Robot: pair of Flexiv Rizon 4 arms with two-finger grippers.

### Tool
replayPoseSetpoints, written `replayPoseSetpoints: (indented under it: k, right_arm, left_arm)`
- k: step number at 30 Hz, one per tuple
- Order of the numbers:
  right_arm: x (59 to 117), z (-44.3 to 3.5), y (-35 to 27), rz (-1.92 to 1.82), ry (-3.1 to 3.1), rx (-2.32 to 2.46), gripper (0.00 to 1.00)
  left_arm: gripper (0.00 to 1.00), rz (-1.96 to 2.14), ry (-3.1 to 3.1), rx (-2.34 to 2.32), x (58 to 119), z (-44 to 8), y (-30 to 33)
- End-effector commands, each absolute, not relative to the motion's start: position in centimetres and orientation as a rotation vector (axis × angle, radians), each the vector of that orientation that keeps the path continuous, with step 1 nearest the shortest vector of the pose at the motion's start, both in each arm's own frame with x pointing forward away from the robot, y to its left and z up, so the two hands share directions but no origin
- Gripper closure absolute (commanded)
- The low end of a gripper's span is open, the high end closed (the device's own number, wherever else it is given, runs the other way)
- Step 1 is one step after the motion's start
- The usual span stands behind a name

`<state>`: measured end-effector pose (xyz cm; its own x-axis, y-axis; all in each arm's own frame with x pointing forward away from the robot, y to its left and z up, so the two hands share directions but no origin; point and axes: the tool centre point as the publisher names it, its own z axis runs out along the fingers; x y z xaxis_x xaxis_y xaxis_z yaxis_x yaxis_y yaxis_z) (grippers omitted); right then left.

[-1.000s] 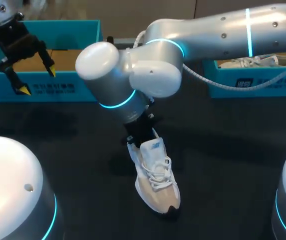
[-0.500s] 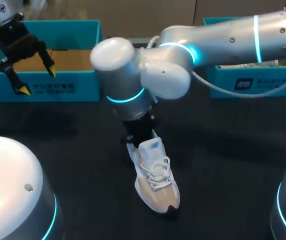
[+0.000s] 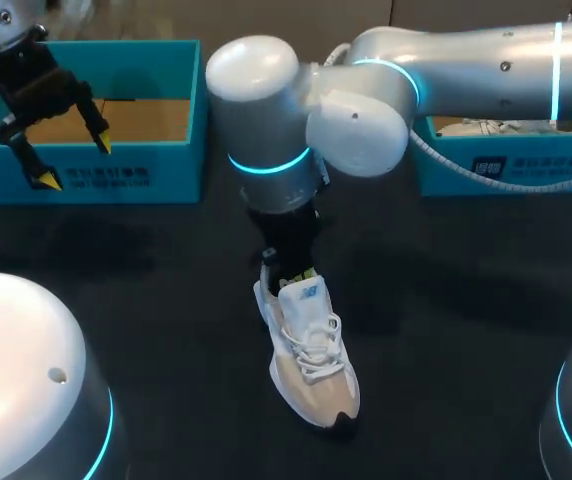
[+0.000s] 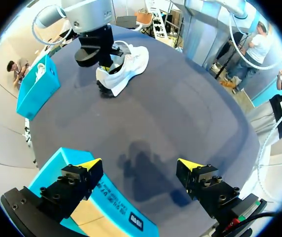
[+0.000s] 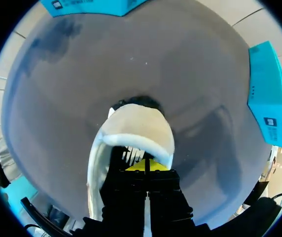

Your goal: Take the shoe out of the shoebox, open the shoe tongue, remove and reinsert the insole, then place the shoe into the shoebox

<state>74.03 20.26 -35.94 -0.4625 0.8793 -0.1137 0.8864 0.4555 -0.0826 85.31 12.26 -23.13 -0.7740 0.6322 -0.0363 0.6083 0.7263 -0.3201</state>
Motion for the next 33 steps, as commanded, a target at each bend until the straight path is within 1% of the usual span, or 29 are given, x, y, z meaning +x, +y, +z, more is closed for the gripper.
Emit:
replayPoseSetpoints:
  k: [1,14,15,16,17,18,20,22,23,24,25,33]
  right_arm:
    - [73.9,-35.4,20.1,-0.188,2.66,1.597,1.0]
    - [71.5,-36.1,21.0,-0.214,2.79,1.597,1.0]
    - [71.3,-36.0,21.1,-0.223,2.791,1.601,0.99]
    - [71.2,-35.9,21.1,-0.228,2.791,1.603,0.95]
    - [70.9,-35.8,21.2,-0.236,2.787,1.613,0.86]
    - [70.8,-35.7,21.3,-0.241,2.784,1.618,0.82]
    - [70.3,-35.3,21.5,-0.255,2.773,1.636,0.64]
    - [70.1,-35.1,21.6,-0.266,2.762,1.652,0.5]
    - [70.0,-35.1,21.7,-0.272,2.759,1.658,0.25]
    - [69.9,-35.1,21.7,-0.272,2.758,1.665,0.04]
    - [69.8,-35.2,21.6,-0.272,2.756,1.674,0.0]
    - [69.2,-35.1,21.5,-0.259,2.742,1.709,0.0]
  left_arm:
    - [0.0,0.486,-2.848,-1.026,85.3,-23.1,12.3]
    - [0.0,0.486,-2.848,-1.026,85.3,-23.1,12.3]
    - [0.0,0.486,-2.848,-1.026,85.3,-23.1,12.3]
    - [0.0,0.486,-2.848,-1.026,85.3,-23.1,12.3]
    - [0.0,0.486,-2.848,-1.026,85.3,-23.1,12.3]
    - [0.0,0.486,-2.848,-1.026,85.3,-23.1,12.3]
    - [0.0,0.486,-2.848,-1.026,85.3,-23.1,12.3]
    - [0.0,0.486,-2.848,-1.026,85.3,-23.1,12.3]
    - [0.0,0.486,-2.848,-1.026,85.3,-23.1,12.3]
    - [0.0,0.486,-2.848,-1.026,85.3,-23.1,12.3]
    - [0.0,0.486,-2.848,-1.026,85.3,-23.1,12.3]
    - [0.0,0.486,-2.848,-1.026,85.3,-23.1,12.3]
